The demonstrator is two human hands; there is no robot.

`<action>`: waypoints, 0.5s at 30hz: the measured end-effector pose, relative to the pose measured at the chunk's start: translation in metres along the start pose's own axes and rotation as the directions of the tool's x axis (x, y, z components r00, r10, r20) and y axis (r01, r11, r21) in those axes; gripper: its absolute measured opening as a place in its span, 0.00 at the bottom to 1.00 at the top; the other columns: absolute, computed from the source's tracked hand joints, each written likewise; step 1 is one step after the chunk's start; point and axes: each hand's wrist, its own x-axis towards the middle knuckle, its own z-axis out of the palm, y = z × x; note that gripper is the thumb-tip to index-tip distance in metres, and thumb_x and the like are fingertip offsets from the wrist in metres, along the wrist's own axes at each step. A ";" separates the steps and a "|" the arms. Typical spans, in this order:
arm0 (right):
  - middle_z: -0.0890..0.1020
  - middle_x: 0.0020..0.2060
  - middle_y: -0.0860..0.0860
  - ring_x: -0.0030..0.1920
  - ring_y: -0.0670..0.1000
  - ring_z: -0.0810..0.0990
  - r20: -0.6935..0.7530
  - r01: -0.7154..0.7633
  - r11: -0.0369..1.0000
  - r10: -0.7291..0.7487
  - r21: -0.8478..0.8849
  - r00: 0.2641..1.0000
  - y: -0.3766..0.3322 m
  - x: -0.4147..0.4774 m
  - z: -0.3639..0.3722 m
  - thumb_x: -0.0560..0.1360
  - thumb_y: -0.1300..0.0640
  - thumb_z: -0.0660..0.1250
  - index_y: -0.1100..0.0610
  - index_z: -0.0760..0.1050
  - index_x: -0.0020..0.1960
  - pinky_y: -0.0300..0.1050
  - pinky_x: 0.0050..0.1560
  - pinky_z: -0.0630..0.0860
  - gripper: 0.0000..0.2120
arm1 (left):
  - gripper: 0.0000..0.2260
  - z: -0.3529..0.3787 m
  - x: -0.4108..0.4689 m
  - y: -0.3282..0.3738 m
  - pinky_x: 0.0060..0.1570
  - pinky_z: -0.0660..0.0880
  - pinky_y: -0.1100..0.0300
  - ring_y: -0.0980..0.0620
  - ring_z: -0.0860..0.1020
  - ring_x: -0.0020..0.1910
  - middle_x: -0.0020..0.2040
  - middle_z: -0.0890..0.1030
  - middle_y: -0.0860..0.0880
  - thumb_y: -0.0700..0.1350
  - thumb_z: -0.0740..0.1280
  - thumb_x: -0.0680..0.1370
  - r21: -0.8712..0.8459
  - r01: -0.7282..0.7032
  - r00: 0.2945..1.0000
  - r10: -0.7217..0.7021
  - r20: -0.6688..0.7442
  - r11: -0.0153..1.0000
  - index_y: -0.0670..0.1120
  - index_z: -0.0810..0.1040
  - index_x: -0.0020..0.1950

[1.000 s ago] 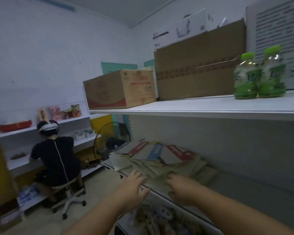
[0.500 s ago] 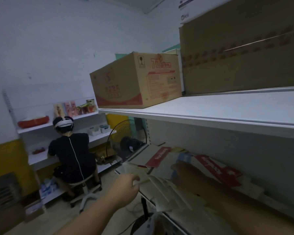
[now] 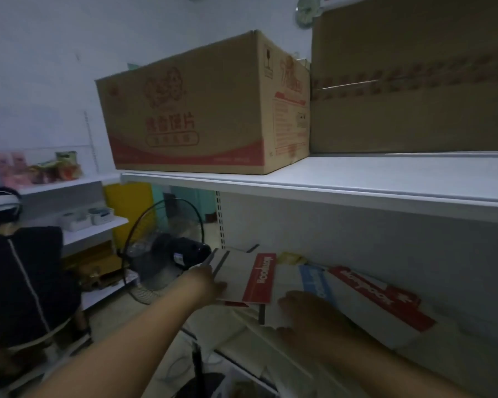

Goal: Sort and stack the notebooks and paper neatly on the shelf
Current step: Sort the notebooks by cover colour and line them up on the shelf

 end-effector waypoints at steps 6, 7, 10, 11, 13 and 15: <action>0.63 0.72 0.50 0.71 0.50 0.63 0.014 -0.142 0.977 0.141 0.157 0.990 -0.017 -0.005 -0.009 0.79 0.45 0.59 0.55 0.61 0.73 0.41 0.68 0.61 0.26 | 0.28 -0.002 0.044 -0.011 0.53 0.76 0.59 0.48 0.77 0.53 0.60 0.77 0.46 0.48 0.74 0.71 -0.338 0.025 0.991 0.022 0.134 0.941 0.45 0.69 0.68; 0.62 0.73 0.49 0.72 0.50 0.61 0.012 -0.161 0.973 0.162 0.168 0.987 -0.021 -0.007 -0.010 0.79 0.46 0.58 0.55 0.60 0.74 0.40 0.69 0.60 0.26 | 0.26 -0.002 0.048 -0.011 0.49 0.77 0.58 0.48 0.76 0.49 0.57 0.78 0.45 0.45 0.75 0.70 -0.430 0.058 0.985 0.017 0.170 0.901 0.43 0.72 0.65; 0.58 0.75 0.47 0.74 0.47 0.58 -0.009 -0.224 0.959 0.229 0.173 0.973 -0.030 -0.007 -0.008 0.80 0.48 0.56 0.51 0.58 0.75 0.38 0.70 0.56 0.25 | 0.19 -0.008 0.053 -0.012 0.45 0.78 0.53 0.44 0.77 0.48 0.50 0.79 0.42 0.37 0.72 0.72 -0.705 0.181 0.961 0.028 0.274 0.686 0.37 0.73 0.61; 0.58 0.75 0.47 0.74 0.47 0.58 -0.014 -0.252 0.951 0.258 0.182 0.966 -0.033 -0.006 -0.007 0.80 0.48 0.55 0.51 0.58 0.75 0.38 0.71 0.56 0.24 | 0.16 -0.012 0.052 -0.012 0.49 0.79 0.50 0.41 0.78 0.50 0.50 0.79 0.41 0.35 0.69 0.74 -0.781 0.204 0.955 0.057 0.292 0.590 0.37 0.74 0.61; 0.58 0.75 0.46 0.74 0.47 0.59 -0.022 -0.297 0.934 0.308 0.200 0.951 -0.038 -0.004 -0.004 0.80 0.47 0.55 0.49 0.58 0.75 0.40 0.71 0.56 0.24 | 0.13 -0.020 0.048 -0.018 0.50 0.78 0.47 0.40 0.76 0.52 0.52 0.78 0.39 0.33 0.63 0.77 -0.877 0.240 0.942 0.120 0.314 0.417 0.39 0.73 0.62; 0.62 0.74 0.46 0.73 0.49 0.62 -0.055 -0.329 0.915 0.350 0.233 0.935 -0.041 -0.001 -0.002 0.81 0.47 0.54 0.49 0.60 0.74 0.40 0.70 0.60 0.23 | 0.14 -0.027 0.044 -0.027 0.42 0.77 0.48 0.40 0.76 0.49 0.53 0.77 0.39 0.31 0.59 0.77 -0.931 0.244 0.937 0.180 0.298 0.272 0.40 0.71 0.61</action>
